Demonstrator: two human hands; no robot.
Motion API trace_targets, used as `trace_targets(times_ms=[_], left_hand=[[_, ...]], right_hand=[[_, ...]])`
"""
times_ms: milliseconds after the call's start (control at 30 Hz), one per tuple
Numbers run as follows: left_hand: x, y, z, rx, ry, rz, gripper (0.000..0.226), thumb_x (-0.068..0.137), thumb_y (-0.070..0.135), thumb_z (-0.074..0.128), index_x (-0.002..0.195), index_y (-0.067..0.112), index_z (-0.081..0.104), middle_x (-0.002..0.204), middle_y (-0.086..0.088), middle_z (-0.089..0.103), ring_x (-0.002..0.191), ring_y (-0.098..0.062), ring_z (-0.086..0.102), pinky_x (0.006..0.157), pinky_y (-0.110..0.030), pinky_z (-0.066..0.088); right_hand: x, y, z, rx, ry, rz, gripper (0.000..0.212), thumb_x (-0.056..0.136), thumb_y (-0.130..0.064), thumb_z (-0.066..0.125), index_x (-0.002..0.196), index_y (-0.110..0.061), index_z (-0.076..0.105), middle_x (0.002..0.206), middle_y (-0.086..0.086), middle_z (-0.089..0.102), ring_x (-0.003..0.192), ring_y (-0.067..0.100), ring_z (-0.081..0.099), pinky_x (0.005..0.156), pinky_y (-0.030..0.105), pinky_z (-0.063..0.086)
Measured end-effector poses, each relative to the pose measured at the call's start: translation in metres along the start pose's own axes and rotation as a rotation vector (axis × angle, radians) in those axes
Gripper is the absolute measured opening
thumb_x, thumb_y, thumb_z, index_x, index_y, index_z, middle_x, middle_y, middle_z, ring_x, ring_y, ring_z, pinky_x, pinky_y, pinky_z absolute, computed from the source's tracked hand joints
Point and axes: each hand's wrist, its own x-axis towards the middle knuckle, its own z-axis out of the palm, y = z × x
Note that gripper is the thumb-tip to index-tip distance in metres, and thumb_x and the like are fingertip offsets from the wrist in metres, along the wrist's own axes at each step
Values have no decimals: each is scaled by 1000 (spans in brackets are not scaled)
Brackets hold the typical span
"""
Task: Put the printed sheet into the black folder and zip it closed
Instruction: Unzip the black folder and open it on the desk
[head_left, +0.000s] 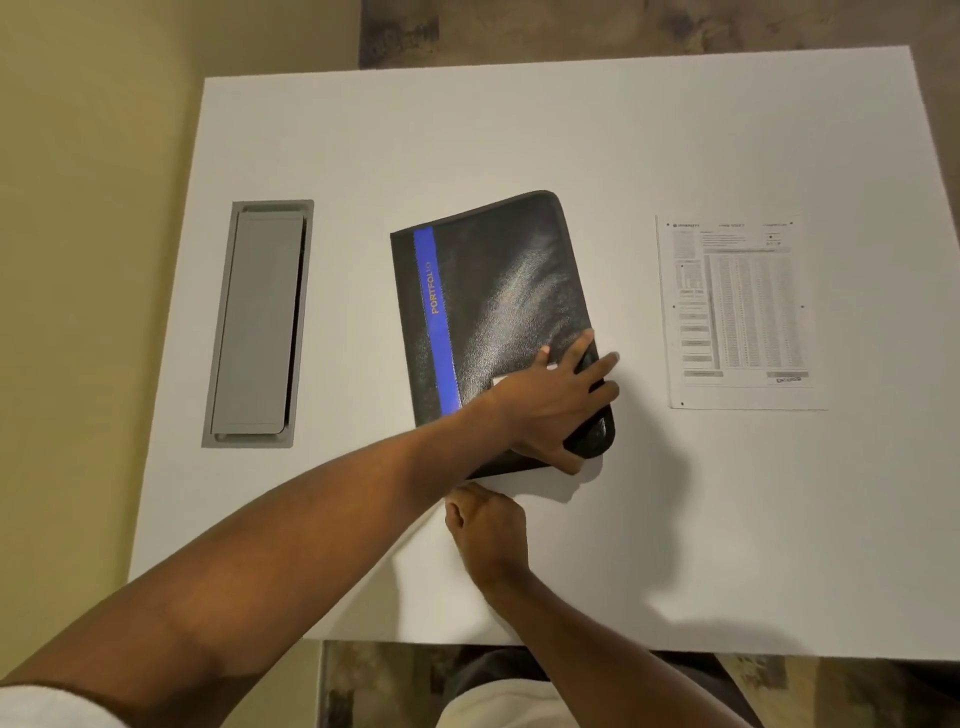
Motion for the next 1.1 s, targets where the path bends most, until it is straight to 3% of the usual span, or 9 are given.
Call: trace_targets(times_ms=[167, 367, 433, 500, 633, 733, 900, 1033, 1100], left_hand=[[-17, 4, -3, 38, 90, -17, 100, 78, 74, 63, 151, 11, 38, 167, -17, 21, 155, -51, 5, 108, -74, 38], [-46, 9, -28, -35, 211, -81, 84, 88, 81, 46, 141, 16, 49, 169, -15, 19, 158, -42, 3, 116, -67, 35], [-59, 15, -36, -160, 289, -145, 65, 96, 74, 43, 126, 18, 56, 169, -13, 22, 159, -38, 2, 116, -64, 37], [-71, 23, -41, -325, 439, -228, 46, 102, 59, 44, 107, 16, 60, 167, -13, 30, 160, -35, 9, 115, -59, 41], [-89, 33, -44, -499, 779, -419, 20, 98, 24, 65, 85, 8, 64, 157, -17, 46, 151, -33, 35, 117, -40, 40], [-104, 35, -53, -672, 786, -636, 11, 92, 22, 73, 101, 19, 69, 162, 0, 39, 147, -17, 38, 110, -8, 27], [-143, 33, -76, -882, 722, -746, 45, 95, 19, 67, 137, 30, 59, 152, 12, 43, 133, -7, 48, 104, -29, 54], [-178, 23, -83, -980, 833, -789, 63, 95, 3, 63, 149, 33, 50, 145, 16, 51, 127, -1, 55, 86, -16, 57], [-194, 16, -81, -1029, 873, -853, 66, 96, 3, 62, 152, 34, 46, 143, 16, 54, 121, 6, 58, 82, -10, 55]], right_hand=[[3, 6, -19, 90, -155, -93, 26, 100, -33, 56, 111, -16, 74, 110, 3, 74, 103, 23, 67, 91, 41, 55], [2, 54, -60, -189, -32, -249, 20, 76, -16, 87, 92, -9, 76, 90, 7, 76, 81, 25, 74, 77, 42, 65], [8, 66, -76, -104, 39, -241, 19, 90, -19, 73, 109, -13, 75, 107, 3, 76, 100, 20, 72, 93, 35, 60], [20, 64, -95, 5, 69, -158, 18, 97, -21, 63, 115, -23, 67, 108, -7, 72, 99, 13, 68, 91, 25, 58], [55, 64, -102, -147, 25, -97, 40, 91, -12, 67, 129, -14, 55, 123, 7, 63, 110, 24, 62, 92, 42, 58], [72, 73, -100, -297, -36, -104, 70, 78, -8, 78, 143, -13, 50, 134, 10, 61, 116, 27, 62, 95, 36, 58], [79, 90, -92, -392, -167, -41, 75, 79, -12, 78, 146, -9, 43, 136, 16, 58, 119, 32, 61, 92, 35, 57], [72, 91, -94, -351, -179, 40, 66, 84, -6, 67, 146, -4, 43, 143, 24, 52, 124, 40, 59, 92, 44, 57], [66, 87, -98, -399, -165, 3, 60, 94, -8, 54, 152, -7, 36, 156, 21, 38, 137, 42, 47, 105, 50, 48]])
